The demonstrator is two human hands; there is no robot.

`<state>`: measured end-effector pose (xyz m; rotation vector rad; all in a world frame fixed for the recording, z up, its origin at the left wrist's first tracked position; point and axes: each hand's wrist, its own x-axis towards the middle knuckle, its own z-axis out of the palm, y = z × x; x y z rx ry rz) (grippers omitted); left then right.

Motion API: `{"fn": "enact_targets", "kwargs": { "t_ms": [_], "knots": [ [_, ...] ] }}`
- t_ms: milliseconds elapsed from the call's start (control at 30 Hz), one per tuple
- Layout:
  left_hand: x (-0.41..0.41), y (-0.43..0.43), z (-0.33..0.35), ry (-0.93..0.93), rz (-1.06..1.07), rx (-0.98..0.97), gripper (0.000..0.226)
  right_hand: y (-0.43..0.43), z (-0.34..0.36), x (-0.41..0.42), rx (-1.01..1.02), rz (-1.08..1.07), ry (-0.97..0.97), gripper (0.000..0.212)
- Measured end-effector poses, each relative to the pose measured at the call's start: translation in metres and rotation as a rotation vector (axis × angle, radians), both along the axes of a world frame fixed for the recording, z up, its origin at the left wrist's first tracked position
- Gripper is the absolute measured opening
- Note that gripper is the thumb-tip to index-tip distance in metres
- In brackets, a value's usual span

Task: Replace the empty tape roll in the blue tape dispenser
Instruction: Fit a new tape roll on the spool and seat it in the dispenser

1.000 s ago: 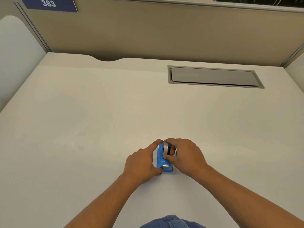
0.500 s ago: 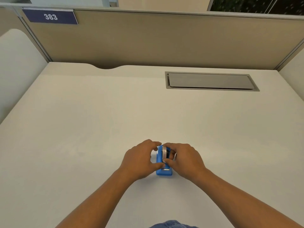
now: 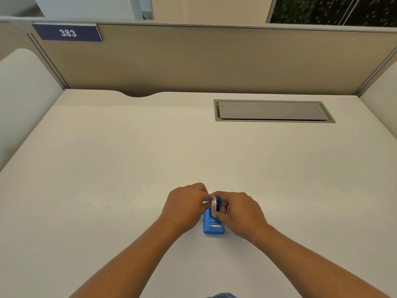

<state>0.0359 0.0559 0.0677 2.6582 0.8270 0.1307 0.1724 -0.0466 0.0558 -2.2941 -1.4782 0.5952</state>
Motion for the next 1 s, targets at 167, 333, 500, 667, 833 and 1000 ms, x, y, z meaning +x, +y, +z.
{"fn": "enact_targets", "kwargs": {
  "t_ms": [167, 333, 500, 667, 833, 1000],
  "knots": [
    [0.004, 0.004, -0.001, 0.014, -0.038, 0.046, 0.024, -0.001, -0.001, 0.001, -0.004, 0.005, -0.006, 0.047],
    [0.007, 0.006, -0.003, 0.025, -0.054, 0.07, 0.022, 0.0, -0.001, 0.001, -0.01, 0.012, -0.005, 0.047],
    [0.009, 0.006, -0.004, 0.037, -0.055, 0.088, 0.018, -0.001, 0.0, 0.0, -0.005, 0.018, -0.009, 0.041],
    [0.008, 0.006, -0.004, 0.028, -0.011, 0.047, 0.019, -0.001, 0.004, 0.0, -0.005, 0.019, -0.019, 0.043],
    [0.009, 0.006, 0.0, 0.022, -0.005, 0.039, 0.016, -0.001, 0.007, 0.002, -0.013, 0.041, -0.038, 0.042],
    [0.01, 0.006, 0.002, 0.034, 0.023, 0.049, 0.01, 0.0, 0.015, 0.008, 0.011, 0.007, 0.016, 0.05]
  ]
}}
